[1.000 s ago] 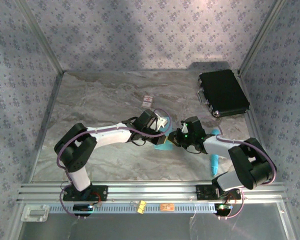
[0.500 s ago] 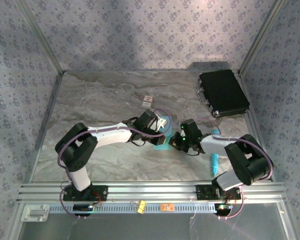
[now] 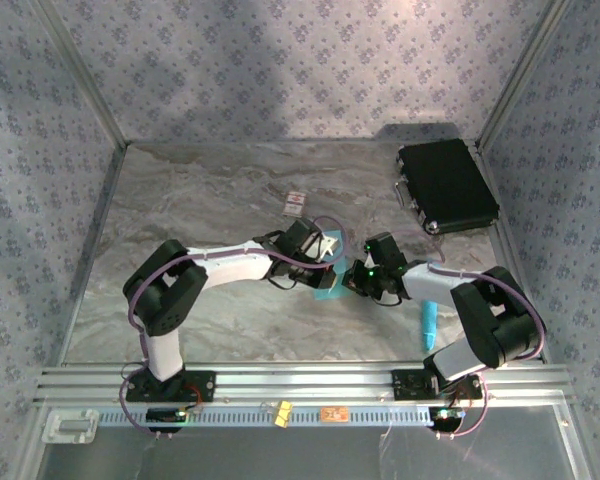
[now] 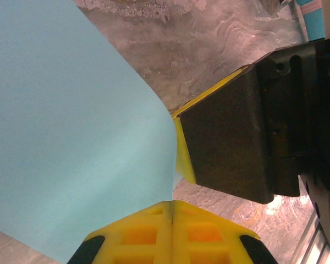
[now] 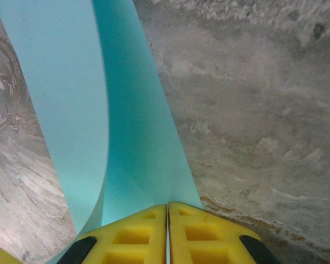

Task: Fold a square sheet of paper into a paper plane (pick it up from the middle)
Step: Fold the triangle a second time at the center of the table.

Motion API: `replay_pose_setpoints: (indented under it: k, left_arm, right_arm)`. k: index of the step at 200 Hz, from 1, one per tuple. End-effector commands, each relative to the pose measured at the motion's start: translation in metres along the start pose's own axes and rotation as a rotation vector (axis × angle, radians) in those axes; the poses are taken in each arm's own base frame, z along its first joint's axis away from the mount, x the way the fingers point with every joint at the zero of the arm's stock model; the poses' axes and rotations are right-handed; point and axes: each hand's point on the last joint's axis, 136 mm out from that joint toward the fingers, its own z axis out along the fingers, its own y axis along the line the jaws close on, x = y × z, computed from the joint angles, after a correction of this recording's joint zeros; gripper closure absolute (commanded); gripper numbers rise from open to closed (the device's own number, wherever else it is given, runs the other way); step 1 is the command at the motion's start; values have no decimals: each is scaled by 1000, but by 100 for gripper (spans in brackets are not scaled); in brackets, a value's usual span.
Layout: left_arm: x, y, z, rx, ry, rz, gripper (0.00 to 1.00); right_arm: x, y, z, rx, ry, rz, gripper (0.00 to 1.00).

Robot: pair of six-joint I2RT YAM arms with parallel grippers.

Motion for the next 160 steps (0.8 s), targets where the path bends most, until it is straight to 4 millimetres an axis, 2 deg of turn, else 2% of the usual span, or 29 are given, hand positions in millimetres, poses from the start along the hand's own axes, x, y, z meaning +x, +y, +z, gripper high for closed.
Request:
replay_pose_setpoints:
  k: [1,20,44,76,113,137,160]
  left_arm:
    - [-5,-1,0,24,2,-29,99]
    - [-6,1,0,22,-1,-39,98]
    - [-6,3,0,22,-4,-48,98]
    - [-5,4,-1,21,-3,-51,98]
    - [-9,6,-3,30,-15,-66,98]
    - [-10,11,-3,25,-17,-74,97]
    - [-8,18,-1,7,-12,-79,97]
  right_arm:
    - [0,14,-1,-50,-7,-3,89]
    - [1,20,1,-70,-15,8,88]
    - [0,18,2,-70,-28,24,88]
    - [6,5,9,-34,-7,49,88]
    - [11,-19,9,51,1,66,89]
    - [8,-24,7,58,2,67,89]
    - [7,-20,6,39,5,52,89]
